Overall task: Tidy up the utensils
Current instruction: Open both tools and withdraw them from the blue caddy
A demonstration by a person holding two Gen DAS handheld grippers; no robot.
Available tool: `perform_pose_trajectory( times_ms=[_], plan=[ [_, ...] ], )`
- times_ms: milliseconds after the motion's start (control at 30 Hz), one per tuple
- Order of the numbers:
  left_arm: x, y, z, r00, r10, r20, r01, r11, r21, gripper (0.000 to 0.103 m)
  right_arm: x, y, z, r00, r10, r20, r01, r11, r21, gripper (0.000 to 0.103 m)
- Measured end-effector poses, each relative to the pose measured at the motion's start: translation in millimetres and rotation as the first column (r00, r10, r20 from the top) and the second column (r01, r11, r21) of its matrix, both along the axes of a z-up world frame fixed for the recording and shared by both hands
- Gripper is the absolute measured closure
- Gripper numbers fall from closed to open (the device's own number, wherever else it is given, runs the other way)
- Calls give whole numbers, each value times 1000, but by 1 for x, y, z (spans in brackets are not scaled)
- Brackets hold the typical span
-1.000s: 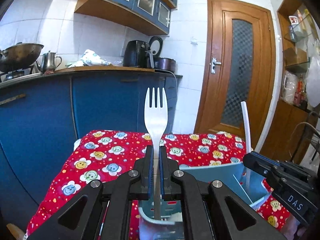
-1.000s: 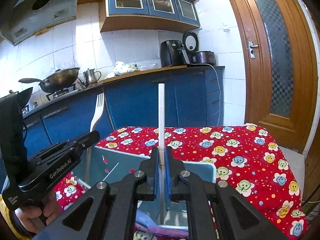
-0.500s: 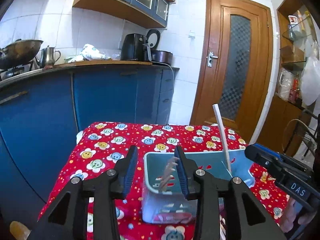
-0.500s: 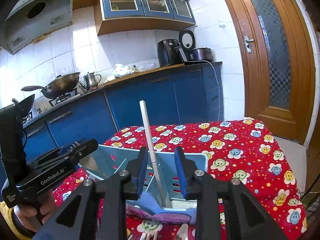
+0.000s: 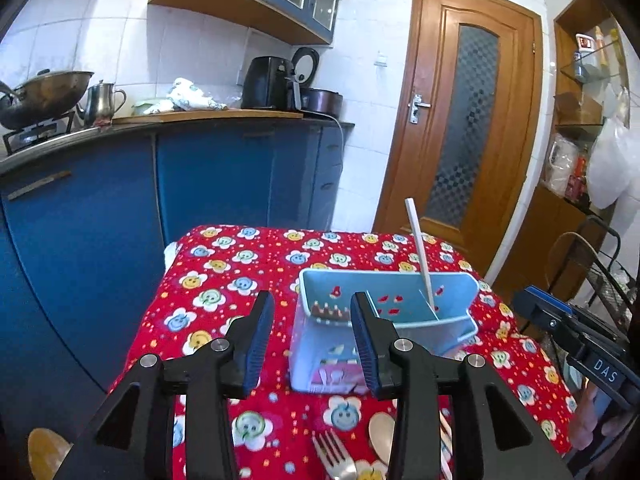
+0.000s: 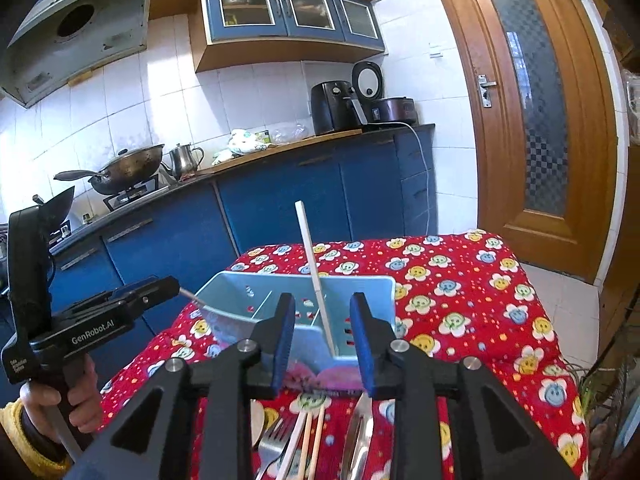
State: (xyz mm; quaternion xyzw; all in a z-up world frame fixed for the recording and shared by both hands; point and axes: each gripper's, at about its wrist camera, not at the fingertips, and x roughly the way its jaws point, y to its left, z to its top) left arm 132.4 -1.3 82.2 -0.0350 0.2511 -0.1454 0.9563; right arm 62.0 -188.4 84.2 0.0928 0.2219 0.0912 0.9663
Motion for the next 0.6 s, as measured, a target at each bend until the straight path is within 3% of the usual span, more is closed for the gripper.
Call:
perform_pose_trajectory(
  times_ms=[367, 600],
  plan=[
    [-26, 3, -16, 992, -11, -123, 18, 998, 52, 62, -32, 0, -12, 995, -35, -94, 34, 999, -16, 72],
    [-31, -1, -40, 965, -33, -261, 53, 996, 68, 62, -42, -6, -31, 977, -50, -206, 48, 999, -13, 72]
  ],
)
